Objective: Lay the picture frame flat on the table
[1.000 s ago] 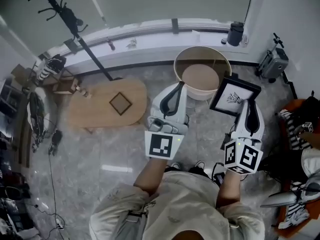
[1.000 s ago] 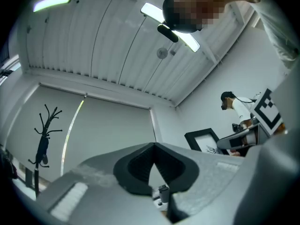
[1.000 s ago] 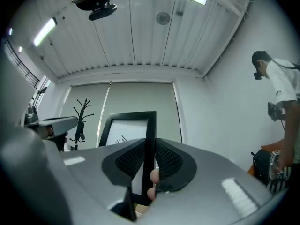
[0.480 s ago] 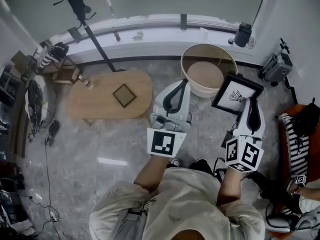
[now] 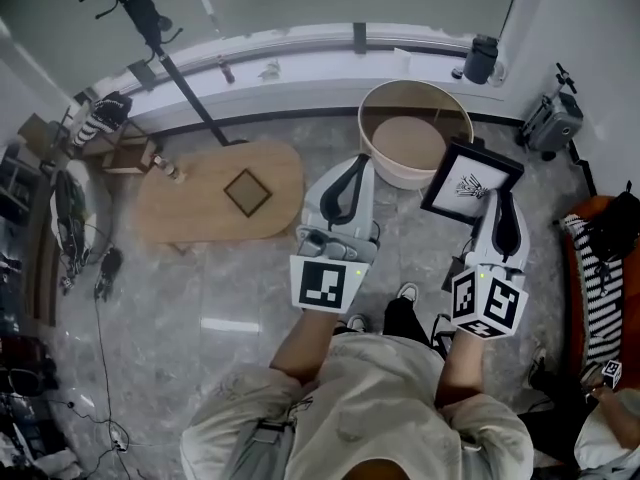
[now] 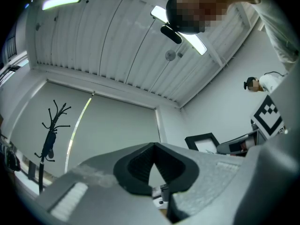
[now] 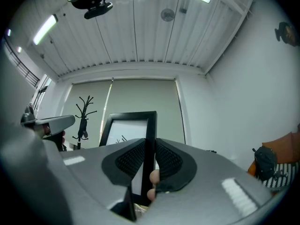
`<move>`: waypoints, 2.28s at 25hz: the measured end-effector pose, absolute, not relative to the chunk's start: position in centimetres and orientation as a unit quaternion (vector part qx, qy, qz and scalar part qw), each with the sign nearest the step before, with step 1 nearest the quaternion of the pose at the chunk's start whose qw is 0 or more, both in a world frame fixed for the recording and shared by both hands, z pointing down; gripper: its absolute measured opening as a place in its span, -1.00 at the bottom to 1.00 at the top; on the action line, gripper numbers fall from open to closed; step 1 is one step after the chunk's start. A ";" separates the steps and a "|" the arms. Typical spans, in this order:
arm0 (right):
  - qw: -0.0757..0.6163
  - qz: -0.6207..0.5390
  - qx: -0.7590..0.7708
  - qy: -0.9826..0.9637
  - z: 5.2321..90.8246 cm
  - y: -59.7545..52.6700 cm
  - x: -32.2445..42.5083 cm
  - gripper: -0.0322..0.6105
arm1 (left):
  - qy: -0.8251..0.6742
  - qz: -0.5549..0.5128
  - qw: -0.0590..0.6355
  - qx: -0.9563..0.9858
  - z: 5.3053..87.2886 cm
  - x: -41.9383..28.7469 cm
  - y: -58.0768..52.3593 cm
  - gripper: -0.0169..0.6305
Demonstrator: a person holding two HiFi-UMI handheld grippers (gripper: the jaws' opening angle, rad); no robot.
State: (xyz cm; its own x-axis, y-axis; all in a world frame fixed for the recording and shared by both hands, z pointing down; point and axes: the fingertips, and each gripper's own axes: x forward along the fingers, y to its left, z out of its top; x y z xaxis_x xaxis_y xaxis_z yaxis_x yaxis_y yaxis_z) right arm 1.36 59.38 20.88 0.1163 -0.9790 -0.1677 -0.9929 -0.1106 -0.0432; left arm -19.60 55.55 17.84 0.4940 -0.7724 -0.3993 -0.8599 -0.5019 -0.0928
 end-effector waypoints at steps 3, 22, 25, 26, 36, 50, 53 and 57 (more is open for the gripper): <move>0.073 0.046 -0.742 0.665 21.2 58.2 1.9 -0.68 | 0.483 0.150 0.142 -0.851 17.9 -19.2 54.5 -0.94; 0.070 0.020 -0.755 0.652 22.6 48.6 11.8 -0.68 | 0.469 0.134 0.143 -0.861 18.7 -8.8 44.0 -0.94; 0.073 0.019 -0.758 0.648 22.6 47.5 13.5 -0.68 | 0.465 0.133 0.143 -0.863 18.6 -7.1 42.7 -0.94; 0.074 0.019 -0.759 0.647 22.6 47.2 14.1 -0.68 | 0.464 0.132 0.143 -0.864 18.5 -6.5 42.3 -0.94; 0.082 0.010 -0.766 0.638 23.0 43.2 20.9 -0.68 | 0.450 0.130 0.143 -0.872 18.2 0.7 38.3 -0.94; 0.089 -0.022 -0.777 0.623 25.2 39.9 29.3 -0.68 | 0.451 0.112 0.146 -0.874 19.6 7.9 34.5 -0.94; 0.084 -0.024 -0.776 0.625 25.7 38.7 29.1 -0.68 | 0.455 0.113 0.143 -0.872 20.0 7.4 33.4 -0.94; 0.070 -0.027 -0.775 0.628 26.3 36.2 28.3 -0.68 | 0.456 0.106 0.139 -0.873 20.8 6.8 31.0 -0.94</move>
